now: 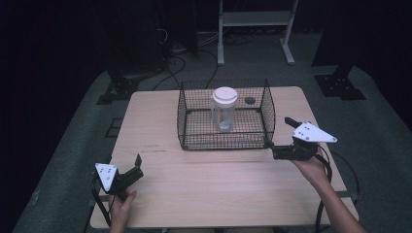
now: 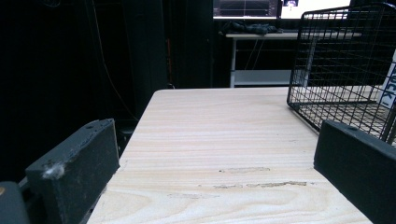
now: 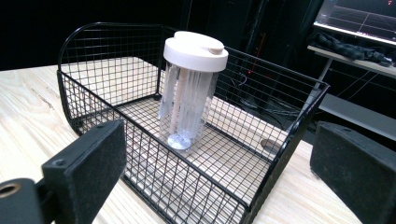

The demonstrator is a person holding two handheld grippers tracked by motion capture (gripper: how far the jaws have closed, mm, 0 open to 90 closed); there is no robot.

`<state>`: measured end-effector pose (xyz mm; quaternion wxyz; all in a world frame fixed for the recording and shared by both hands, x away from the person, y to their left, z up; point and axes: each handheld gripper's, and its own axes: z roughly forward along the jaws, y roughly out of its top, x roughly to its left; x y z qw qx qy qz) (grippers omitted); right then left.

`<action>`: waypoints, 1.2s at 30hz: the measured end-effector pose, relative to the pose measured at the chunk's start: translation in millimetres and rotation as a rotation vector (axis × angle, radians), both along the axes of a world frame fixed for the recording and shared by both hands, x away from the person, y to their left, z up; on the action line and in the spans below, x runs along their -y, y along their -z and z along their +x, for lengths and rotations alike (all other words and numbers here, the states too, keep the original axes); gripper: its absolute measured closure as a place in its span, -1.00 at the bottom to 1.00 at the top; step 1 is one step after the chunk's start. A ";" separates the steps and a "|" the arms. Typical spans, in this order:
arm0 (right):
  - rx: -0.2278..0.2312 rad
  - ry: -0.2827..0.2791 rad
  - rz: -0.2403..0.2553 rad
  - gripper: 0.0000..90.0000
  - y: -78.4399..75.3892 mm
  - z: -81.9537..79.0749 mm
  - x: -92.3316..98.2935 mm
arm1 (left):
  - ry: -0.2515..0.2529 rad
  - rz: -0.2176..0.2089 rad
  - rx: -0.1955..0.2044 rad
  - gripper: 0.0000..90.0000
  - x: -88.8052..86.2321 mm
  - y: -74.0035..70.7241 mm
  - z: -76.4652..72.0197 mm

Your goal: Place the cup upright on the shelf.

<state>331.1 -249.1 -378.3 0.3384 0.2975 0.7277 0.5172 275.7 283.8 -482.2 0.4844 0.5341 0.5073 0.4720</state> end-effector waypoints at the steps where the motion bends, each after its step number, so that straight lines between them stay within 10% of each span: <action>1: -0.001 0.005 0.001 -0.93 2.8 -2.2 2.1 | 0.000 0.001 0.000 -1.00 0.0 0.0 0.0; 36: -0.044 0.077 0.036 -0.93 41.9 -28.9 38.7 | -0.001 0.010 0.002 -1.00 1.1 0.1 -0.1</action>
